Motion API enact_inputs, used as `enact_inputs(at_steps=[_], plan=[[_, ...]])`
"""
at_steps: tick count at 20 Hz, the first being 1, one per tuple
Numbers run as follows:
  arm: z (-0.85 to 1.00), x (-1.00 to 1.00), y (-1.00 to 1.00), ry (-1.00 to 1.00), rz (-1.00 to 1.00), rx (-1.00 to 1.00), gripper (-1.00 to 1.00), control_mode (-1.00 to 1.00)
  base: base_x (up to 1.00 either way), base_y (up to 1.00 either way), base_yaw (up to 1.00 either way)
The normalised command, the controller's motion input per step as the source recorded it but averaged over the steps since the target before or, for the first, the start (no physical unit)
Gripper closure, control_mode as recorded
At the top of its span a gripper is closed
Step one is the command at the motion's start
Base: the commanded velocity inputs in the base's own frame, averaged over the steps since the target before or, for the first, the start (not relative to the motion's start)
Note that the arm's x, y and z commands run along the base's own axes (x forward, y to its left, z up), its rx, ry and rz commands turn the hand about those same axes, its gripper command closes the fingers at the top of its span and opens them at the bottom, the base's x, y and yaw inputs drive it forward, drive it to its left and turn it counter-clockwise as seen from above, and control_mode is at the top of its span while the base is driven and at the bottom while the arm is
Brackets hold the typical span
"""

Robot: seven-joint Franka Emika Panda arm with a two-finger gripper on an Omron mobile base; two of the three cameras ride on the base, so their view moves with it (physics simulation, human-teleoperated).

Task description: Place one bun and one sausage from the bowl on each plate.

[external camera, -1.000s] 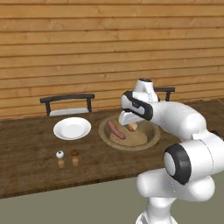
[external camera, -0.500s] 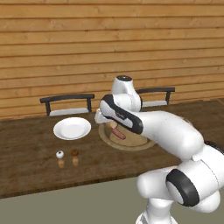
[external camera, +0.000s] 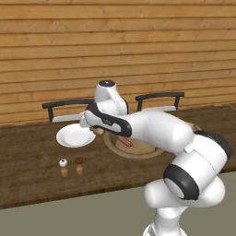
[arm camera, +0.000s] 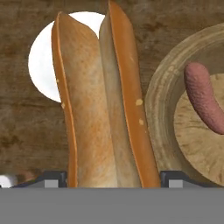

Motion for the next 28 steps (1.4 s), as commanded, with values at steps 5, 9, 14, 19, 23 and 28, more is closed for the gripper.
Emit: enact_inputs(at_steps=[5,9,14,19,23,28], plan=[[-0.38,0.45,0.1,0.0,-0.11,0.0,1.0,-1.0,0.0,0.0,0.0],[-0.51,0.3,0.01,0.0,-0.06,0.0,1.0,-1.0,0.0,0.0,0.0],[-0.14,0.4,0.19,0.0,-0.09,0.0,1.0,-1.0,0.0,0.0,0.0],[-0.14,0.43,0.28,0.0,-0.08,0.0,1.0,-1.0,0.0,0.0,0.0],[-0.31,0.3,0.08,0.0,-0.04,0.0,1.0,-1.0,0.0,0.0,0.0],[-0.38,0.04,0.0,0.0,-0.01,0.0,1.0,-1.0,0.0,0.0,0.0]])
